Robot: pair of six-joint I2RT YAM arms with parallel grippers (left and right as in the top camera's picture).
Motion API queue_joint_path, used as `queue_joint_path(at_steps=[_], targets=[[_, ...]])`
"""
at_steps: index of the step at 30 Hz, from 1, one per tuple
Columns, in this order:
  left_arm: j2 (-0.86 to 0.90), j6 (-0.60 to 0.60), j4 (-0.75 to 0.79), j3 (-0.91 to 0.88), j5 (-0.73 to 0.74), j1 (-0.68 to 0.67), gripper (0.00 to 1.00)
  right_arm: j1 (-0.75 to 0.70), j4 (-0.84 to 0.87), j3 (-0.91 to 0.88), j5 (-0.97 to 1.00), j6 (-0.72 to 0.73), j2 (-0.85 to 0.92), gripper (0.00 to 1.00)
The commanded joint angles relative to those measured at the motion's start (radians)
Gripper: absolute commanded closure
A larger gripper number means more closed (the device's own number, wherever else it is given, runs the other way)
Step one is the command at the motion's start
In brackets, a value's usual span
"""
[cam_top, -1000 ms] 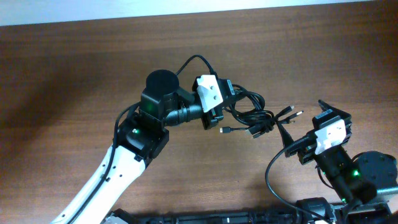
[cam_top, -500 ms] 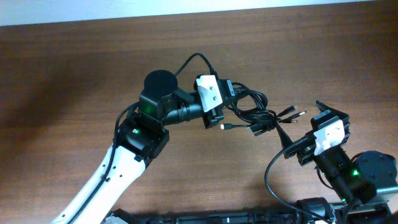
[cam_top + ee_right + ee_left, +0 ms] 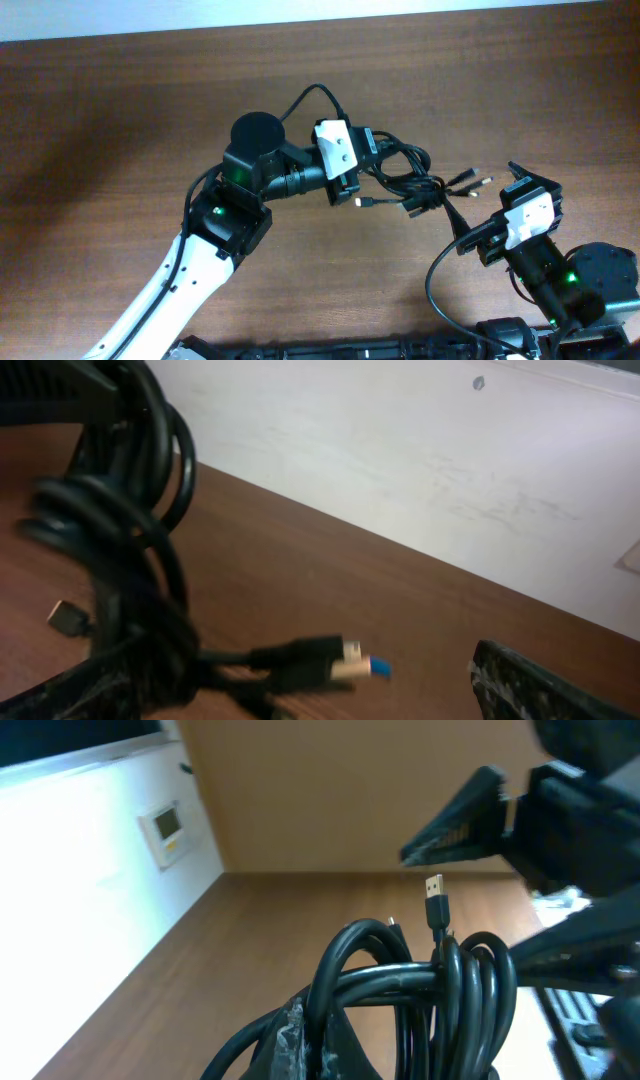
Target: Untangle cables
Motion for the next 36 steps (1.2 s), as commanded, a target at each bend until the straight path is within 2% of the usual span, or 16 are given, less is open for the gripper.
queue_joint_path(at_steps=[1,14,22,26,36], targets=[[-0.027,-0.016,0.013,0.006,0.138,-0.004,1.00,-0.005,0.005,0.013,-0.009,0.005,0.002,0.01],[-0.026,-0.016,0.011,0.006,0.351,-0.010,1.00,-0.005,0.018,0.013,-0.010,0.009,0.002,0.01],[-0.024,-0.002,0.003,0.006,0.350,-0.072,1.00,-0.005,0.030,0.013,-0.022,0.010,0.002,0.01],[-0.022,-0.001,-0.023,0.006,0.349,-0.091,1.00,-0.005,0.062,0.013,-0.021,0.062,0.002,0.01],[0.022,0.006,-0.092,0.006,0.351,-0.093,1.00,-0.005,0.076,0.013,-0.016,0.069,0.002,0.01]])
